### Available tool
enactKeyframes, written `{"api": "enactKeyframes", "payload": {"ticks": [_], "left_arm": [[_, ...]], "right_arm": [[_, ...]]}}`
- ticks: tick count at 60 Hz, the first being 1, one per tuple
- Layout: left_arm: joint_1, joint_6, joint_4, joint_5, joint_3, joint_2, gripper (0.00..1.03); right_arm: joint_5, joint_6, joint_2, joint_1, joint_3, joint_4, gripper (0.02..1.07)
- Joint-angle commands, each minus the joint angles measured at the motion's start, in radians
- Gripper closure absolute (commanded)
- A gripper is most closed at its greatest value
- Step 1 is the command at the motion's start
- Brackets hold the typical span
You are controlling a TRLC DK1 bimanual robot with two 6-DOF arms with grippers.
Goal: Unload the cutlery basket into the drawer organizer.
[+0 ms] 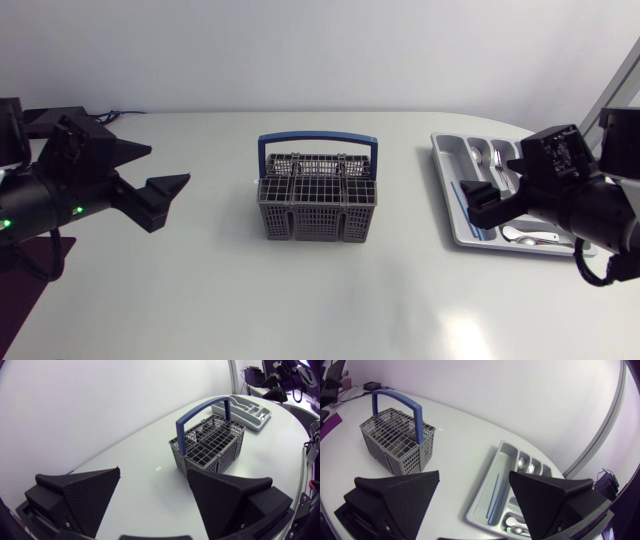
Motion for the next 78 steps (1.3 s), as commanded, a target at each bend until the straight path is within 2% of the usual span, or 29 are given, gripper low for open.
{"api": "enactKeyframes", "payload": {"ticks": [1,16,41,47,78], "left_arm": [[0.020,-0.021,-0.009,0.001,-0.044,-0.048,0.04],[0.049,-0.021,-0.021,0.004,-0.129,-0.192,0.04],[0.097,-0.029,0.046,0.001,-0.259,-0.372,0.04],[0.103,-0.073,0.056,0.001,-0.281,-0.421,0.04],[0.117,-0.285,0.090,-0.114,-0.470,-0.677,0.04]], "right_arm": [[0.006,-0.023,-0.043,-0.022,-0.047,0.015,0.07],[0.015,-0.023,-0.161,-0.069,-0.117,0.027,0.07],[0.017,-0.037,-0.318,-0.091,-0.214,0.024,0.07],[0.018,-0.040,-0.375,-0.093,-0.233,0.018,0.07],[-0.021,0.145,-0.650,-0.138,-0.430,0.090,0.07]]}}
